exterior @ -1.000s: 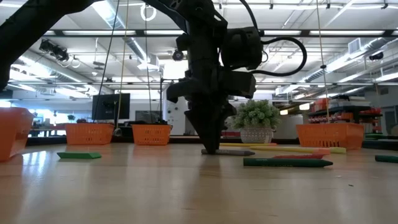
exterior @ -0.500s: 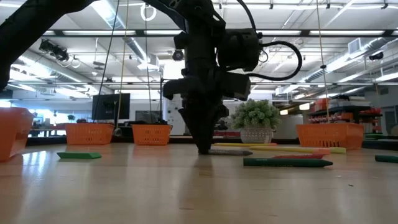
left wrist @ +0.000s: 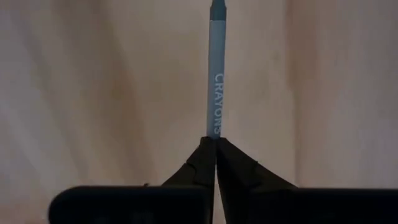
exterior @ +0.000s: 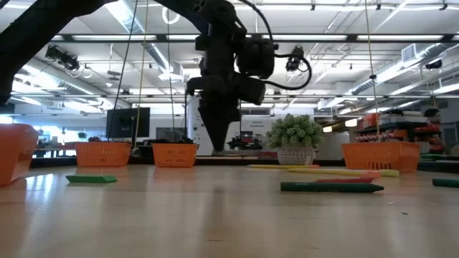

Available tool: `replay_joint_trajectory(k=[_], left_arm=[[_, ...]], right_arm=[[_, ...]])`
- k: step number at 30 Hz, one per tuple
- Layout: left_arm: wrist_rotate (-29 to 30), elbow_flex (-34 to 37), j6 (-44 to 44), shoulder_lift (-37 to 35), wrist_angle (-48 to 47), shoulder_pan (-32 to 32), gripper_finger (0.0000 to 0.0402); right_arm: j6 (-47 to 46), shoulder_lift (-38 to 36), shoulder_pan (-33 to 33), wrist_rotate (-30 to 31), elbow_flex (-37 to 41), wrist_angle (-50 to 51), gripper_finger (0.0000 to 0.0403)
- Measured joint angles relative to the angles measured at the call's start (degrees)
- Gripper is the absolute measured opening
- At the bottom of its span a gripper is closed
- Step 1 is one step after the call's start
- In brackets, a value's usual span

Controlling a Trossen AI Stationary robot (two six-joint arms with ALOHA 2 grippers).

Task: Sort crayons/erasers/pens/pencils in bins
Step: Put the gray crayon into the middle orange bin

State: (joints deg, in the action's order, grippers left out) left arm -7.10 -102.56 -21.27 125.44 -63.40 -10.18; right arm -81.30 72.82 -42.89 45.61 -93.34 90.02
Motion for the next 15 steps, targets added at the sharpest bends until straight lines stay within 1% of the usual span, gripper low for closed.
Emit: replay_joint_trajectory(k=[4, 11, 13, 15], left_arm=[[0.0, -0.1, -1.0, -1.8, -2.1, -4.0, 0.0005], [-0.4, -0.1, -1.9, -5.2, -4.0, -11.3, 0.0012], [-1.9, -0.1, -0.6, -5.8, -4.0, -12.7, 0.0007], [-5.1, -0.1, 0.9, -6.2, -3.9, -13.3, 0.0005]], right_arm=[[0.0, 0.0, 0.0, 0.0, 0.0, 0.0, 0.0161], [0.0, 0.0, 0.0, 0.1, 0.0, 0.0, 0.0161], [0.2, 0.0, 0.0, 0.8, 0.0, 0.0, 0.0161], [0.3, 0.0, 0.0, 1.7, 0.0, 0.0, 0.0161]])
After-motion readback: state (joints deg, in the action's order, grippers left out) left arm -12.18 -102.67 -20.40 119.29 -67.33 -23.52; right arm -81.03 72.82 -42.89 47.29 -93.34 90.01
